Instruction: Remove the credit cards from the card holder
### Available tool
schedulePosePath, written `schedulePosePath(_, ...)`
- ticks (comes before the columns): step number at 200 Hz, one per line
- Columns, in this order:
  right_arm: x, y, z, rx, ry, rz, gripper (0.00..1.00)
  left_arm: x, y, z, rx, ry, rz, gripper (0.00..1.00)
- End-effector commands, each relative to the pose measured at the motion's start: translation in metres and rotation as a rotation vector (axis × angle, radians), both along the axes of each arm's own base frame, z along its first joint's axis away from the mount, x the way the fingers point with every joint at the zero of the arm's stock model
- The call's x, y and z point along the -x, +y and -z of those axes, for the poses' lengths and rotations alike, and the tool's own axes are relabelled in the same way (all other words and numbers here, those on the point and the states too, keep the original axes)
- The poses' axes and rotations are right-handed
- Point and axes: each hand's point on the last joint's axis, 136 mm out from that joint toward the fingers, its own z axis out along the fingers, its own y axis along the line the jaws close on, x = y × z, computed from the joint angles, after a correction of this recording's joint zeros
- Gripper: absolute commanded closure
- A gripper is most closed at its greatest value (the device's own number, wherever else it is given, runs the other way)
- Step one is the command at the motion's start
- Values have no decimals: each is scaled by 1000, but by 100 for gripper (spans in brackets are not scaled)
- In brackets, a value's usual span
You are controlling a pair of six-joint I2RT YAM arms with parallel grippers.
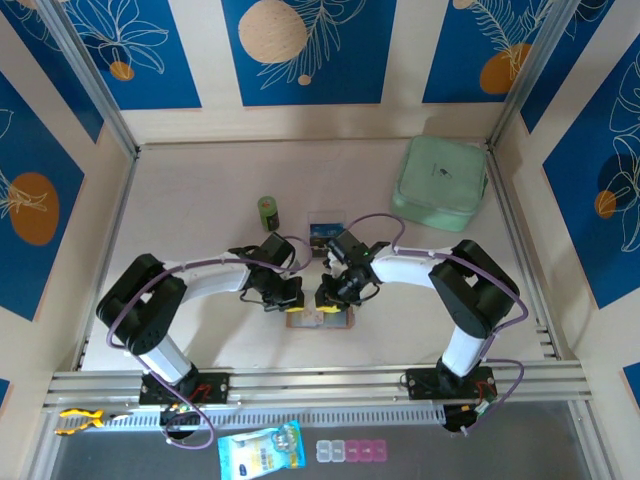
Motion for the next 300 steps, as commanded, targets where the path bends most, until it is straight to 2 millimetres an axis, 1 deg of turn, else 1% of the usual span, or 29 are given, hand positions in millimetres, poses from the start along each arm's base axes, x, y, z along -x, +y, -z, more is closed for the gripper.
schedulePosePath(1, 2, 6, -13, -70, 7, 5, 81, 13, 14, 21, -76, 50, -4, 96)
schedulePosePath(17, 1, 4, -12, -62, 7, 13, 84, 13, 14, 20, -75, 45, -3, 96)
schedulePosePath(49, 3, -7, -10, -21, 1, 21, 86, 13, 16, 19, -82, 42, -6, 96)
schedulePosePath(91, 3, -24, -16, 29, -32, 23, 89, 13, 17, 17, -80, 40, -14, 95)
schedulePosePath(128, 0, -36, -30, 64, -82, 6, 91, 12, 15, 12, -57, 32, -36, 94)
schedulePosePath(156, -6, -40, -47, 58, -136, -16, 92, 10, 10, 8, -26, 31, -54, 94)
schedulePosePath(183, -16, -43, -67, 37, -213, -54, 94, 8, 7, 4, -9, 24, -57, 93)
schedulePosePath(206, -24, -45, -85, 14, -329, -154, 97, 7, 8, 1, -6, 18, -61, 92)
schedulePosePath(224, -36, -51, -95, 47, -441, -257, 100, 5, 6, -4, 5, 4, -64, 90)
schedulePosePath(243, -49, -57, -106, 64, -557, -392, 100, -2, 4, -12, 23, -26, -72, 83)
schedulePosePath(255, -56, -57, -113, 66, -644, -510, 100, -7, 4, -17, 32, -53, -79, 81)
schedulePosePath(279, -85, -66, -126, 159, -813, -701, 100, -17, 11, -28, 25, -104, -94, 79)
schedulePosePath(300, -109, -67, -135, 229, -949, -887, 100, -25, 22, -35, 12, -150, -119, 79)
